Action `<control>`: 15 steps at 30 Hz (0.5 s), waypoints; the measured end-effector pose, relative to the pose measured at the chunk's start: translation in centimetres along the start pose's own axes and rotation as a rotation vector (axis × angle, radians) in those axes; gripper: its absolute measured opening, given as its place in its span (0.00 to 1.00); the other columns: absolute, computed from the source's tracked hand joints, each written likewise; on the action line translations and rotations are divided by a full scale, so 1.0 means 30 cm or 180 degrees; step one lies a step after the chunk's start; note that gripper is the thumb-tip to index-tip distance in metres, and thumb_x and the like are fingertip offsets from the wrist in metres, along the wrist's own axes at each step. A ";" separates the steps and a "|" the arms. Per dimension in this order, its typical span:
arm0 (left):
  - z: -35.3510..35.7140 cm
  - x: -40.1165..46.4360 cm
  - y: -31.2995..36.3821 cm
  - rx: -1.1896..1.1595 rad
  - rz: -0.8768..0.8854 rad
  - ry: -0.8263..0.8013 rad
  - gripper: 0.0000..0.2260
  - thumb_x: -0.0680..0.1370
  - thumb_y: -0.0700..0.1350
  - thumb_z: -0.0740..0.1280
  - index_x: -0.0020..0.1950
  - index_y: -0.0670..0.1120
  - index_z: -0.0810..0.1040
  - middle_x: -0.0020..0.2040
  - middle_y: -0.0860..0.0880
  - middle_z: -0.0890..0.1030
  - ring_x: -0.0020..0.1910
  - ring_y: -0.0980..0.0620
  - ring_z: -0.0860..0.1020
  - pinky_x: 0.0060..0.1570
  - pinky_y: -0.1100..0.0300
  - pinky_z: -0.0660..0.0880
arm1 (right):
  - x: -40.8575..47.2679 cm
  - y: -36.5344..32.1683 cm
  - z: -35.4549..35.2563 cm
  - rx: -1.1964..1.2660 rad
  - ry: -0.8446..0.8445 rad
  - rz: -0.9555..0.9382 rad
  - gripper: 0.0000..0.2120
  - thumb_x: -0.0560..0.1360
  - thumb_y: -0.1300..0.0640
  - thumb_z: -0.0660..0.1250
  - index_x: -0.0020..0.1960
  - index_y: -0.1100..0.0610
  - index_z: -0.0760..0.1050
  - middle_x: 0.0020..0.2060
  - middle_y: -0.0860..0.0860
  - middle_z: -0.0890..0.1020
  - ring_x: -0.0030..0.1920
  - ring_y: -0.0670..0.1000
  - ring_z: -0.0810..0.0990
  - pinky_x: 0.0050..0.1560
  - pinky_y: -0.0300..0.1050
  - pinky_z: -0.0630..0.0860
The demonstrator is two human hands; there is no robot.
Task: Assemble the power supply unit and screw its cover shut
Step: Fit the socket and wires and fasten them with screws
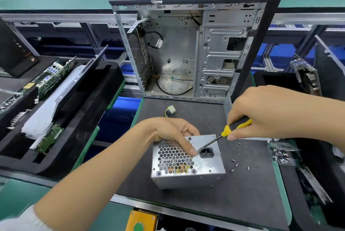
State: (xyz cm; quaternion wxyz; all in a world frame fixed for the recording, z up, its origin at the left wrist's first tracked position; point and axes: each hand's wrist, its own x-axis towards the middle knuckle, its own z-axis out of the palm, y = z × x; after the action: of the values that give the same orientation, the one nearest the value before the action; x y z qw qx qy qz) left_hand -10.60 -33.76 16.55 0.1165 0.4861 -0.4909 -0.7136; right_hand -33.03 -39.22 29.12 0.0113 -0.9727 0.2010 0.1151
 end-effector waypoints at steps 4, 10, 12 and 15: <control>-0.002 -0.001 0.002 -0.0020 -0.0039 0.0000 0.08 0.73 0.32 0.72 0.49 0.42 0.79 0.41 0.46 0.85 0.36 0.52 0.84 0.34 0.62 0.80 | 0.009 -0.009 -0.004 -0.0061 -0.0096 0.0018 0.14 0.70 0.32 0.61 0.37 0.42 0.74 0.31 0.42 0.78 0.32 0.41 0.72 0.30 0.37 0.67; -0.005 0.002 -0.002 0.0023 -0.0063 0.0018 0.09 0.73 0.33 0.73 0.51 0.41 0.79 0.42 0.45 0.85 0.38 0.51 0.84 0.36 0.61 0.80 | 0.009 -0.028 -0.017 -0.0345 -0.0275 0.0053 0.15 0.71 0.33 0.60 0.47 0.42 0.77 0.36 0.41 0.74 0.35 0.41 0.71 0.31 0.36 0.66; -0.006 0.004 -0.002 0.0014 -0.0085 0.0004 0.10 0.73 0.33 0.73 0.52 0.41 0.79 0.43 0.44 0.85 0.38 0.50 0.84 0.37 0.60 0.81 | 0.008 -0.056 -0.031 -0.0649 -0.0299 -0.0039 0.13 0.74 0.37 0.60 0.50 0.42 0.74 0.40 0.42 0.69 0.30 0.41 0.64 0.29 0.37 0.60; -0.008 0.006 0.000 0.0035 -0.0115 -0.0002 0.11 0.73 0.32 0.73 0.53 0.40 0.78 0.44 0.44 0.85 0.40 0.50 0.84 0.39 0.59 0.81 | 0.014 -0.093 -0.056 -0.0871 -0.0354 -0.0132 0.07 0.76 0.49 0.60 0.53 0.47 0.65 0.44 0.46 0.63 0.29 0.45 0.62 0.28 0.42 0.60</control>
State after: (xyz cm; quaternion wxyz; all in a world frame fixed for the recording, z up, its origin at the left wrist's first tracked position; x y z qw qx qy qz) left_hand -10.48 -34.01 16.44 0.1007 0.4953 -0.4860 -0.7130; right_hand -31.20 -36.94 30.60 -0.1079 -0.9613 0.1624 0.1948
